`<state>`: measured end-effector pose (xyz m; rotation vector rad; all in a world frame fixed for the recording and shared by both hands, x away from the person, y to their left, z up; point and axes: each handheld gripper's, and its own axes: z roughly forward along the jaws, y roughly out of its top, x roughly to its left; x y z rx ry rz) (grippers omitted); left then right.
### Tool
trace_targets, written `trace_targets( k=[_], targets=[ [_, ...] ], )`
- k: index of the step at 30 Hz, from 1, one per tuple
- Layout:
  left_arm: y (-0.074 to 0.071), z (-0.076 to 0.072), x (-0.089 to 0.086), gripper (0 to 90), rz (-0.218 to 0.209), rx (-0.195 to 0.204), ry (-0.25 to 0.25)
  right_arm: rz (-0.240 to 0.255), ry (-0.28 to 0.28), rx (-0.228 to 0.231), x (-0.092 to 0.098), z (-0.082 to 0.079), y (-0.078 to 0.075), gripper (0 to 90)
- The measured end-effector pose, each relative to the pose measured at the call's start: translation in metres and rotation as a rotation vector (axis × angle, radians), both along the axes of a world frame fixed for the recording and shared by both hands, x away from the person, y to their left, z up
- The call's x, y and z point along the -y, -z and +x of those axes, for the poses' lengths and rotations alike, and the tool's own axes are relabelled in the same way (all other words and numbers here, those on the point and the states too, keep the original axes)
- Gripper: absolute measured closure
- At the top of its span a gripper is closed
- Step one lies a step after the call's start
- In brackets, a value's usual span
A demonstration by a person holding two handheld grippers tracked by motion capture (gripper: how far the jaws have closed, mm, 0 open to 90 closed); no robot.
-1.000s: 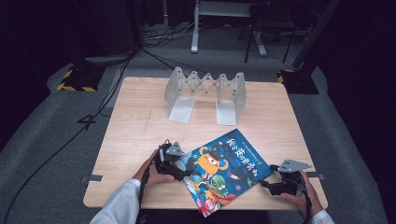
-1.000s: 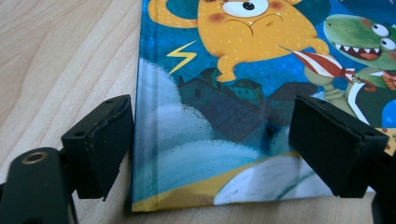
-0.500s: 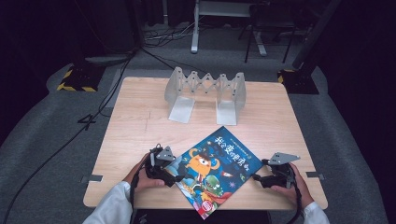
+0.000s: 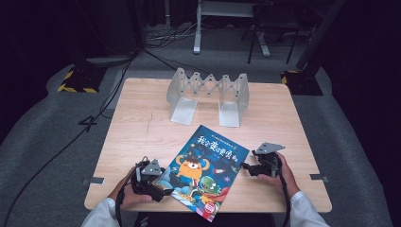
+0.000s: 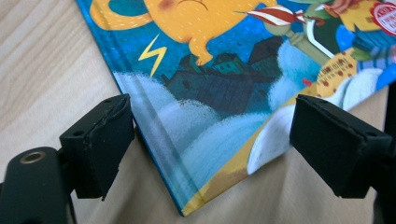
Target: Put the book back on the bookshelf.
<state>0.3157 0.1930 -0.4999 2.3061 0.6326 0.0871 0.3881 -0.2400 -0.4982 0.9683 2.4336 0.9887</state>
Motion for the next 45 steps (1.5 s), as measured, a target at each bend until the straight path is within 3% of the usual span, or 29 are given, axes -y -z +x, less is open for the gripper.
trace_targets(
  k=[5,8,13,21,25,28,38,45],
  targets=[
    [0.001,-0.011,-0.003,16.4,0.006,0.022,-0.001,0.013,0.029,-0.012,-0.007,0.008,0.001,28.3],
    [0.001,-0.014,-0.004,16.5,0.003,0.022,-0.009,0.006,0.036,-0.009,-0.010,0.005,0.000,30.3],
    [0.002,-0.017,-0.007,17.1,-0.018,0.011,-0.013,0.015,-0.072,-0.032,-0.015,-0.019,0.000,29.9],
    [0.003,-0.022,-0.004,18.3,-0.053,-0.004,0.000,0.015,-0.151,-0.037,-0.024,-0.033,0.000,29.3],
    [0.003,-0.022,-0.001,18.4,-0.051,-0.005,0.001,0.017,-0.132,-0.041,-0.021,-0.028,0.002,21.4],
    [0.003,-0.023,0.002,18.4,-0.059,-0.011,0.015,0.016,-0.118,-0.038,-0.019,-0.025,0.002,21.2],
    [0.003,-0.026,0.021,20.3,-0.071,-0.017,0.069,0.009,0.008,-0.001,-0.011,-0.012,0.002,24.9],
    [0.003,-0.026,0.036,20.7,-0.073,-0.016,0.098,0.027,-0.028,-0.032,0.001,-0.025,0.002,26.3]
  ],
)
